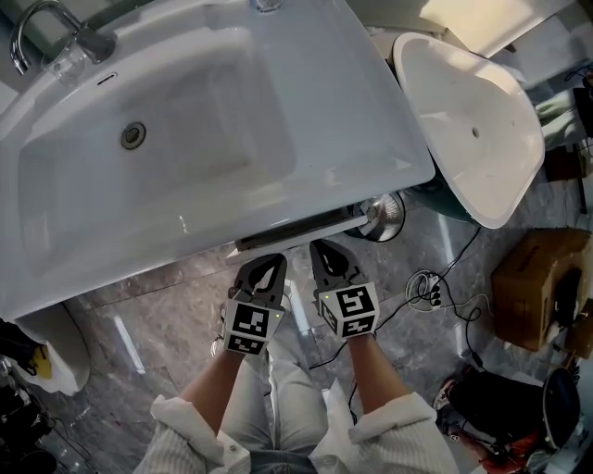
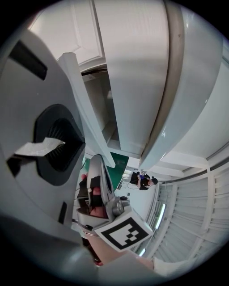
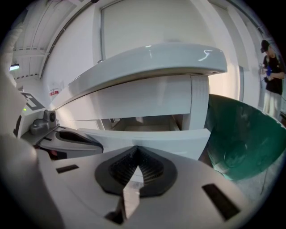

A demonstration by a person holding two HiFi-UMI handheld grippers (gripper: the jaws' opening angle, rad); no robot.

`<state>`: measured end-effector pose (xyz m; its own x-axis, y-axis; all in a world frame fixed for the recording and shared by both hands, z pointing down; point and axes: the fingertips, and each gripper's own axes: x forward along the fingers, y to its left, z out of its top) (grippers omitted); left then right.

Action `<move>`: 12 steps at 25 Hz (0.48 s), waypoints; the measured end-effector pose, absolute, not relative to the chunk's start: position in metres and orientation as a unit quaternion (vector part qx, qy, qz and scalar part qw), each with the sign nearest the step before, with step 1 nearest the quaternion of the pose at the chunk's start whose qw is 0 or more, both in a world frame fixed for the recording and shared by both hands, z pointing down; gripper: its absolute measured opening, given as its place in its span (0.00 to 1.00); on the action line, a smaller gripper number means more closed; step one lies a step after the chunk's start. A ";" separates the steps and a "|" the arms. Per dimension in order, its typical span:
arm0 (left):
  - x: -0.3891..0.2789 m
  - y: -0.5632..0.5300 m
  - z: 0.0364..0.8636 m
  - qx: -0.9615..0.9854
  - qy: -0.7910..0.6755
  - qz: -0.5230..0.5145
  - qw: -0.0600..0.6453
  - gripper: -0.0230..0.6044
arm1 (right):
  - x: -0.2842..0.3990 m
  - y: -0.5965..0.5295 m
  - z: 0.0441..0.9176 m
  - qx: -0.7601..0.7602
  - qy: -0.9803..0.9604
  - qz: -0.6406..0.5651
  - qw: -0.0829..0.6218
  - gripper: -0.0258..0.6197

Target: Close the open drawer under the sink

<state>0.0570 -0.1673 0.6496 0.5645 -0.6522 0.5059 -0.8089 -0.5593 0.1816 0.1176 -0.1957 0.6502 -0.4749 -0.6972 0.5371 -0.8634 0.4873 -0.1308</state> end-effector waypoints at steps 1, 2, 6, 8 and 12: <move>0.056 -0.170 0.649 0.861 -0.426 0.195 0.200 0.06 | 0.117 -0.198 0.650 0.466 -0.837 0.196 0.210 0.05; 0.056 -0.172 0.649 0.860 -0.427 0.195 0.199 0.06 | 0.117 -0.200 0.649 0.466 -0.837 0.196 0.209 0.06; 0.054 -0.179 0.649 0.860 -0.430 0.198 0.192 0.06 | 0.115 -0.207 0.649 0.465 -0.839 0.192 0.210 0.05; 0.053 -0.184 0.648 0.860 -0.430 0.199 0.187 0.06 | 0.114 -0.212 0.648 0.463 -0.841 0.189 0.208 0.05; 0.051 -0.190 0.648 0.860 -0.432 0.201 0.182 0.06 | 0.111 -0.218 0.647 0.459 -0.844 0.187 0.206 0.05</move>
